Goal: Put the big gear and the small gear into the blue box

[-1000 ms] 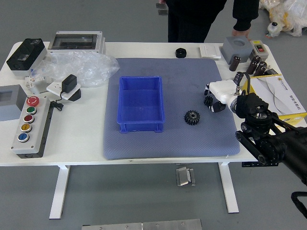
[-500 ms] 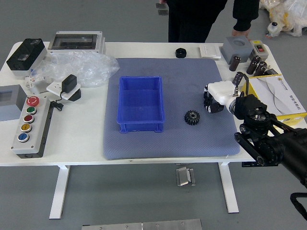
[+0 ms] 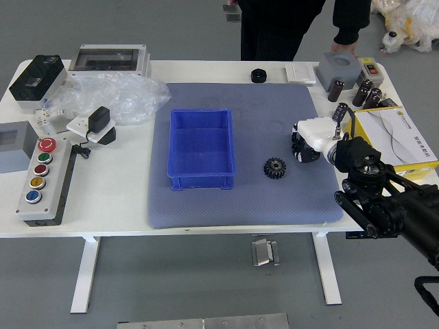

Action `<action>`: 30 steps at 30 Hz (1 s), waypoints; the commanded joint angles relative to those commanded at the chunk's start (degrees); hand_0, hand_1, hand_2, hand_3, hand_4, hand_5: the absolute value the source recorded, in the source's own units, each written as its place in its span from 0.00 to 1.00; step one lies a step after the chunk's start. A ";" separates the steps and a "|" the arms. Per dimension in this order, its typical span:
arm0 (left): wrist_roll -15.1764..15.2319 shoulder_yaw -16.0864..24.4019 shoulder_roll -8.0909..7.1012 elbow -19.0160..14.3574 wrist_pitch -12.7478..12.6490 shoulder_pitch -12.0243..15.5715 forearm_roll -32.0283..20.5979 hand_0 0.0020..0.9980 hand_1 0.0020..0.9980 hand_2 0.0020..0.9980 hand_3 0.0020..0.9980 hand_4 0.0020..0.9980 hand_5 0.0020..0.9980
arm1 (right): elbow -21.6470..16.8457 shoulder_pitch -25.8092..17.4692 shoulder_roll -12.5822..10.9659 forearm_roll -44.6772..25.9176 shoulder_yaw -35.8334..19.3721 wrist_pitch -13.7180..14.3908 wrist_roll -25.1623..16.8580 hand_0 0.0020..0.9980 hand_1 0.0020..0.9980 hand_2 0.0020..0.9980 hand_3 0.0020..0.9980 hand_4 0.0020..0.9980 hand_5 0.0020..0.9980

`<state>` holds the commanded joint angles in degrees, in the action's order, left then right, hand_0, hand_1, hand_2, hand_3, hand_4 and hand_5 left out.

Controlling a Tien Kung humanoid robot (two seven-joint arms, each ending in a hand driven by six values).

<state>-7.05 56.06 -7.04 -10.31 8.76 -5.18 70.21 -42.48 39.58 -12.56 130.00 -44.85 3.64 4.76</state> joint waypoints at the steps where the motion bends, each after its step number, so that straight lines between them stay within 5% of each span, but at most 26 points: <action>1: -0.01 -0.01 0.00 0.00 0.00 0.01 0.01 0.85 0.82 0.80 0.82 0.68 0.30 | 0.07 0.01 0.02 0.00 -0.02 0.19 -0.09 0.59 0.42 0.47 0.52 0.71 0.16; 30: 0.04 -0.28 -0.07 0.00 -0.11 -0.02 -0.33 0.85 0.82 0.80 0.82 0.68 0.30 | 1.74 0.17 0.17 0.00 -0.13 1.83 -0.68 0.58 0.38 0.40 0.43 0.70 0.14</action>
<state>-7.01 55.78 -7.11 -10.31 8.65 -5.20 69.88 -40.74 39.75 -12.39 130.00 -44.98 5.47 4.08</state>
